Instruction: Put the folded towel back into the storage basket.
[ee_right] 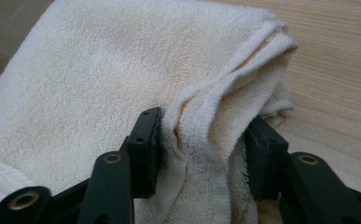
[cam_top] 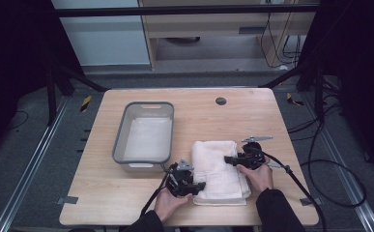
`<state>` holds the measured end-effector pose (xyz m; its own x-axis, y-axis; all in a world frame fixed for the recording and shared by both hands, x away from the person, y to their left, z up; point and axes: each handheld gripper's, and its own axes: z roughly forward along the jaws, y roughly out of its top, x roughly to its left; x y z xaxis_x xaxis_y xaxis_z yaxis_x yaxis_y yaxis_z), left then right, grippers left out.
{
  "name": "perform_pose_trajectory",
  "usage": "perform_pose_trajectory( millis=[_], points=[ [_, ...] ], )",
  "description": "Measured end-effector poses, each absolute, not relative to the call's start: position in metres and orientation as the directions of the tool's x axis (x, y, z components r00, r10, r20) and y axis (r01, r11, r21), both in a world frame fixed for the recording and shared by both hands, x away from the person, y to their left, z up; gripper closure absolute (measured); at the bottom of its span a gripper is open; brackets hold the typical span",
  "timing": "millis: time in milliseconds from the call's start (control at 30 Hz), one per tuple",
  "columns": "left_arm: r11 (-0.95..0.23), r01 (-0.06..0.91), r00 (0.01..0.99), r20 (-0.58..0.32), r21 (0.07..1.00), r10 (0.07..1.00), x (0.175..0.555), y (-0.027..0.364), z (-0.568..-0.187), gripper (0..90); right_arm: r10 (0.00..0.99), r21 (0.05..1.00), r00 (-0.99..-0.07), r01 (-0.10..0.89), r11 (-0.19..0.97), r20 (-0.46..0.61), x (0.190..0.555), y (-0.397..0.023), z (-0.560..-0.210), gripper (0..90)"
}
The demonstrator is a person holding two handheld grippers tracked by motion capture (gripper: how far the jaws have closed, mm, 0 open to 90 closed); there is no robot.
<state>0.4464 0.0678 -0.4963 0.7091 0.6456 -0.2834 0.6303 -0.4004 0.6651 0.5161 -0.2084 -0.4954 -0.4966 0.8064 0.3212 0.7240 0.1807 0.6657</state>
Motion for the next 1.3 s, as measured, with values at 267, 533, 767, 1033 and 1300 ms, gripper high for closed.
perform_pose_trajectory(
  millis=[267, 533, 767, 1033, 1300],
  points=[
    [-0.393, 0.632, 0.712, -0.3, 0.667, 0.635, 0.446, 0.068, -0.495, 67.0, 0.798, 0.679, -0.508, 0.712, 0.177, 0.324, 0.514, -0.208, -0.492, 66.5],
    [-0.362, 0.631, 0.707, -0.317, 0.686, 0.632, 0.444, 0.071, -0.494, 72.6, 0.8, 0.69, -0.508, 0.703, 0.172, 0.318, 0.512, -0.208, -0.485, 69.2],
    [-0.366, 0.612, 0.719, -0.301, 0.701, 0.627, 0.441, 0.073, -0.489, 72.6, 0.797, 0.72, -0.524, 0.673, 0.171, 0.3, 0.506, -0.209, -0.473, 69.4],
    [-0.358, 0.557, 0.74, -0.254, 0.749, 0.622, 0.433, 0.076, -0.471, 72.7, 0.789, 0.764, -0.536, 0.631, 0.139, 0.3, 0.495, -0.213, -0.452, 69.6],
    [-0.344, 0.531, 0.75, -0.24, 0.775, 0.616, 0.43, 0.08, -0.459, 72.7, 0.792, 0.796, -0.553, 0.587, 0.15, 0.259, 0.489, -0.211, -0.436, 69.6]
  ],
)
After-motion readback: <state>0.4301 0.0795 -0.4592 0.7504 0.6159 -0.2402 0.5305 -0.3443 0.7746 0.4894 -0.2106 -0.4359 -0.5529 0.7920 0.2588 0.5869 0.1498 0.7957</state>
